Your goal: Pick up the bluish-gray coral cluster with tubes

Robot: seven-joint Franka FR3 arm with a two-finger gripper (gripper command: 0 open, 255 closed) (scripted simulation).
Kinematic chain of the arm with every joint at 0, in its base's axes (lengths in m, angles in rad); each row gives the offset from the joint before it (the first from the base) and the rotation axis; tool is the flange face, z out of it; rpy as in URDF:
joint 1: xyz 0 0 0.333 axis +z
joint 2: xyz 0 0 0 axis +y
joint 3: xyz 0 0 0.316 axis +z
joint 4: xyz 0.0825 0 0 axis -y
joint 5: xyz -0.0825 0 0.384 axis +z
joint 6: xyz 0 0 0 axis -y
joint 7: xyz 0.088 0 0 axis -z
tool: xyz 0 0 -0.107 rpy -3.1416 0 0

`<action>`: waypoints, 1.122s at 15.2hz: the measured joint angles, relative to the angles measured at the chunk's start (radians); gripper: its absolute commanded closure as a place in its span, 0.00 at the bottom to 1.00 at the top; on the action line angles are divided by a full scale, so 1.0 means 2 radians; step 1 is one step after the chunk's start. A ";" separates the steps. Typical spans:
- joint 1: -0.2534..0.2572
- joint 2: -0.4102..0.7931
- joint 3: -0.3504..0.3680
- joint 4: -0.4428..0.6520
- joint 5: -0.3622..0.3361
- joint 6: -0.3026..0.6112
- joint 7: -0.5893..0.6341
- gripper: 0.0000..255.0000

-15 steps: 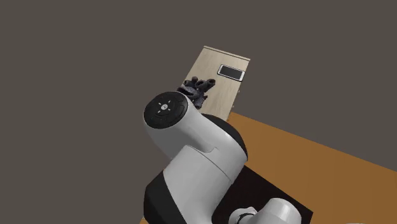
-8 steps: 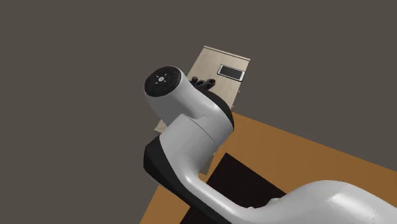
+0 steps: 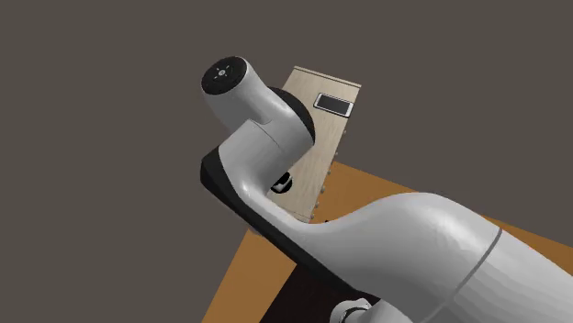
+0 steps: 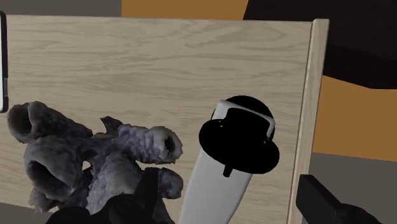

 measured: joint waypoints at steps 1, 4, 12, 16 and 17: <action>-0.002 0.013 -0.006 0.013 -0.004 0.005 -0.016 0.00; -0.001 0.057 -0.014 0.059 -0.011 0.017 -0.056 0.00; -0.007 0.139 -0.028 0.121 -0.014 0.058 -0.114 0.00; -0.008 0.144 -0.029 0.103 -0.016 0.081 -0.109 0.00; -0.008 0.144 -0.029 0.100 -0.016 0.084 -0.109 1.00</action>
